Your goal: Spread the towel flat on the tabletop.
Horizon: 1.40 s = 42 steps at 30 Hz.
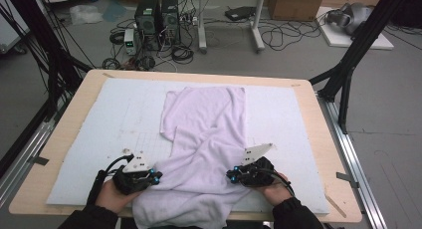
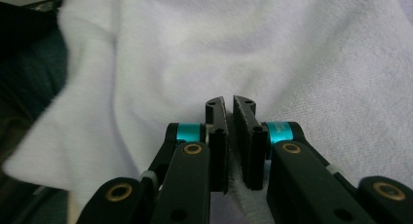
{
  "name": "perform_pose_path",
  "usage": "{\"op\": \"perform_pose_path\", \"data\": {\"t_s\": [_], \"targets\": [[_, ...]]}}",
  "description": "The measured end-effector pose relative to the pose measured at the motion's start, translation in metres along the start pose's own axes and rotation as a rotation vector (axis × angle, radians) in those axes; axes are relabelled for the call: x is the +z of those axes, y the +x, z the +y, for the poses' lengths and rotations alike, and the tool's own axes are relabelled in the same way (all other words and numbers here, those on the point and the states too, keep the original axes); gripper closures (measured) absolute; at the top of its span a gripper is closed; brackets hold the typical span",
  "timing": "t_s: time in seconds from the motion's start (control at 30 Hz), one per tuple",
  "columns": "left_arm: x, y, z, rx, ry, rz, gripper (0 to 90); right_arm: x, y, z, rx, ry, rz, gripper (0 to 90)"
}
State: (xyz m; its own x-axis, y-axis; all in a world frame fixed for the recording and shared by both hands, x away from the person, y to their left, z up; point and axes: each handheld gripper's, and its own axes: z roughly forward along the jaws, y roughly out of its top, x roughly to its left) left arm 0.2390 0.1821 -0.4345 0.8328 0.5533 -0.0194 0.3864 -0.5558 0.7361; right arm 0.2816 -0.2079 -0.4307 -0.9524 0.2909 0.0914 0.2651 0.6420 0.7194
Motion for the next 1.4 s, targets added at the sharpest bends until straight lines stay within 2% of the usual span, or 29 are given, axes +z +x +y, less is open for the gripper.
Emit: {"op": "perform_pose_path", "data": {"t_s": [0.13,0.2,0.23,0.3,0.33,0.37,0.4,0.43,0.5,0.57,0.6,0.67,0.77,0.83,0.9,0.93,1.03,1.07,1.23,1.4], "targets": [[-0.018,-0.011,-0.01,0.008,-0.003,-0.003,88.3,-0.003,0.014,0.003,-0.018,-0.004,0.025,84.8],[-0.026,-0.017,-0.016,0.002,-0.006,-0.007,88.3,-0.004,0.022,0.004,-0.037,-0.006,0.039,84.8],[-0.031,-0.018,-0.02,0.002,-0.01,-0.007,88.2,-0.004,0.029,0.003,-0.038,-0.001,0.069,84.7],[-0.037,-0.021,-0.024,-0.012,-0.027,-0.019,87.8,-0.004,0.033,0.003,-0.045,0.006,0.078,84.6],[-0.038,-0.022,-0.025,-0.012,-0.036,-0.023,86.9,-0.005,0.036,0.002,-0.042,0.002,0.083,83.1],[-0.039,-0.021,-0.024,-0.014,-0.043,-0.021,81.9,-0.007,0.037,0.002,-0.043,-0.005,0.086,79.4],[-0.039,-0.02,-0.022,-0.011,-0.05,-0.022,74.8,-0.014,0.035,0.004,-0.045,-0.042,0.065,74.8],[-0.038,-0.017,-0.019,-0.006,-0.062,-0.023,74.8,-0.014,0.035,0.004,-0.045,-0.042,0.065,74.8],[-0.033,-0.01,-0.012,-0.008,-0.077,-0.01,67.7,-0.021,0.028,0.005,-0.025,-0.071,0.035,70.8],[-0.027,-0.003,-0.003,0.004,-0.104,-0.003,64.8,-0.024,0.018,0.004,-0.022,-0.067,-0.001,63.1],[-0.023,0.001,0.002,-0.006,-0.115,-0.006,62.8,-0.024,0.013,0.003,-0.013,-0.057,-0.032,61.8],[-0.013,0.009,0.009,-0.001,-0.12,-0.011,61.0,-0.022,0.002,-0.002,0.028,-0.062,-0.032,59.7],[0.006,0.018,0.016,-0.005,-0.09,-0.023,60.0,-0.015,-0.006,-0.008,0.044,-0.019,-0.048,59.7],[0.018,0.02,0.018,-0.007,-0.057,-0.034,60.2,-0.01,-0.007,-0.01,0.038,0.007,-0.042,63.1],[0.028,0.022,0.017,0.0,-0.004,-0.047,63.0,-0.004,-0.008,-0.012,0.034,0.032,-0.038,67.2],[0.029,0.021,0.016,0.004,-0.015,-0.036,66.3,-0.002,-0.009,-0.013,0.038,0.034,-0.022,70.4],[0.027,0.02,0.015,-0.005,-0.014,-0.029,83.2,0.001,-0.01,-0.012,0.044,0.025,-0.002,78.9],[0.026,0.019,0.014,-0.006,-0.014,-0.025,85.3,0.001,-0.01,-0.012,0.038,0.025,0.001,82.2],[0.018,0.014,0.009,-0.016,-0.01,-0.021,87.2,-0.002,-0.004,-0.011,0.027,0.026,0.012,85.5],[-0.003,0.005,-0.002,-0.013,-0.021,-0.011,87.3,-0.014,0.01,-0.011,0.012,-0.002,0.017,85.5]]}}
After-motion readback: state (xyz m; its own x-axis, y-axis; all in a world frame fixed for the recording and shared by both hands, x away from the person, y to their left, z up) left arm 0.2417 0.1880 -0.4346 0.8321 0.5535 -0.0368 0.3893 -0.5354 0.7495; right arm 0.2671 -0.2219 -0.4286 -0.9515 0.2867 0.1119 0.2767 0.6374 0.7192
